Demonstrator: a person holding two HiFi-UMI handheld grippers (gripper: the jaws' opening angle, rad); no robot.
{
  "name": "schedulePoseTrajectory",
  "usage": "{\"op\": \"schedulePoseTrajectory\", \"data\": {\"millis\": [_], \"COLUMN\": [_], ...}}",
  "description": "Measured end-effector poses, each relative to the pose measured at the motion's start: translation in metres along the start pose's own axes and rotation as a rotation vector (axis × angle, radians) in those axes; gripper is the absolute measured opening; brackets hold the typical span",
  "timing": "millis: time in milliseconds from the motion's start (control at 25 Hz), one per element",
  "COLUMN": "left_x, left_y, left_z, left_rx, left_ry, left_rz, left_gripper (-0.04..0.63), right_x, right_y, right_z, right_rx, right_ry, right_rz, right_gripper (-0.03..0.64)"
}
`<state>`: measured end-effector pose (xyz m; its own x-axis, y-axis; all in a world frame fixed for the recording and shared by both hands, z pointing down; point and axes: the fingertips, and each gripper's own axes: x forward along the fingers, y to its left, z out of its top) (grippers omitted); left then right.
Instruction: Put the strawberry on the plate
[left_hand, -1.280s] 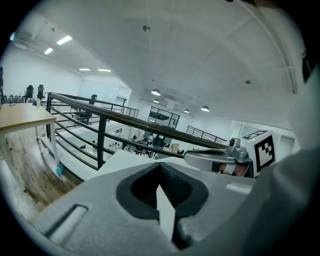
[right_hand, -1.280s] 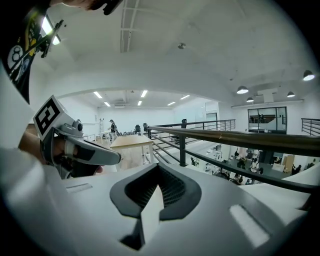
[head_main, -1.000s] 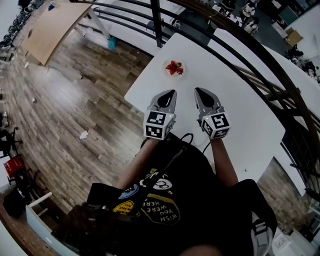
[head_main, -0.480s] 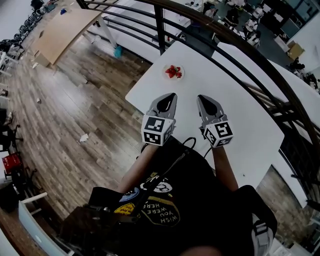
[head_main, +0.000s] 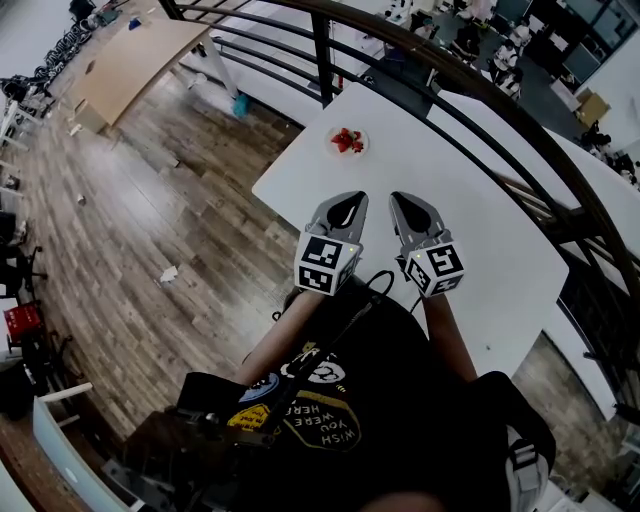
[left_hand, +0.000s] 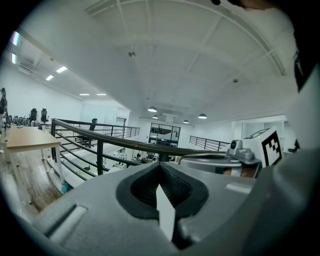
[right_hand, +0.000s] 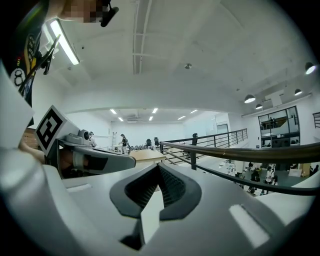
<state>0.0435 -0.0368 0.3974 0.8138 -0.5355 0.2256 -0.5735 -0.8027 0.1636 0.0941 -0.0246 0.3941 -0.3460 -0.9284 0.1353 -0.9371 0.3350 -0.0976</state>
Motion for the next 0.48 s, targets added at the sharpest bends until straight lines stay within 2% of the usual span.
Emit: {"op": "schedulePoseTrajectory", "data": {"millis": [480], "left_x": [-0.003], "left_y": [-0.011], "left_z": [-0.012], "left_rx": [0.021], "left_ry": [0.046], "left_rz": [-0.018], "left_gripper": [0.0], "right_x": [-0.006], "right_y": [-0.003], "right_z": [0.001], "right_rx": [0.04], "right_ry": [-0.011], "right_rz": [0.005], "right_gripper": [0.003]}}
